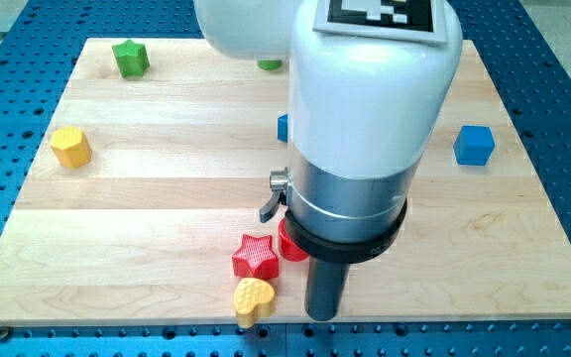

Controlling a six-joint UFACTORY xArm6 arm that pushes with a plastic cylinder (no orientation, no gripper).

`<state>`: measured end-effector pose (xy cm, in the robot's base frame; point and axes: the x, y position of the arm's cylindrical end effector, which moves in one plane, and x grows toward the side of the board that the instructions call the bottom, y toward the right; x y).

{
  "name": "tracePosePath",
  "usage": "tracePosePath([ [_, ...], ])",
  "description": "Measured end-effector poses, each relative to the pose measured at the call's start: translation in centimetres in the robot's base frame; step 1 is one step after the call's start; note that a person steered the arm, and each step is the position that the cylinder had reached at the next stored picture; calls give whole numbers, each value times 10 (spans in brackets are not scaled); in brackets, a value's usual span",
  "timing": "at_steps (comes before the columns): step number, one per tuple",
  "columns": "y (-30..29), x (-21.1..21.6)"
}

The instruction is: Separate the yellow heart and the red star from each other

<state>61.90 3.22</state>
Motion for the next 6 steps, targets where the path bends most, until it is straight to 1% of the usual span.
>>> tracePosePath([
  [1,-14,0],
  [2,-50,-1],
  [3,-66,-17],
  [5,-100,-63],
  [6,-164,-50],
])
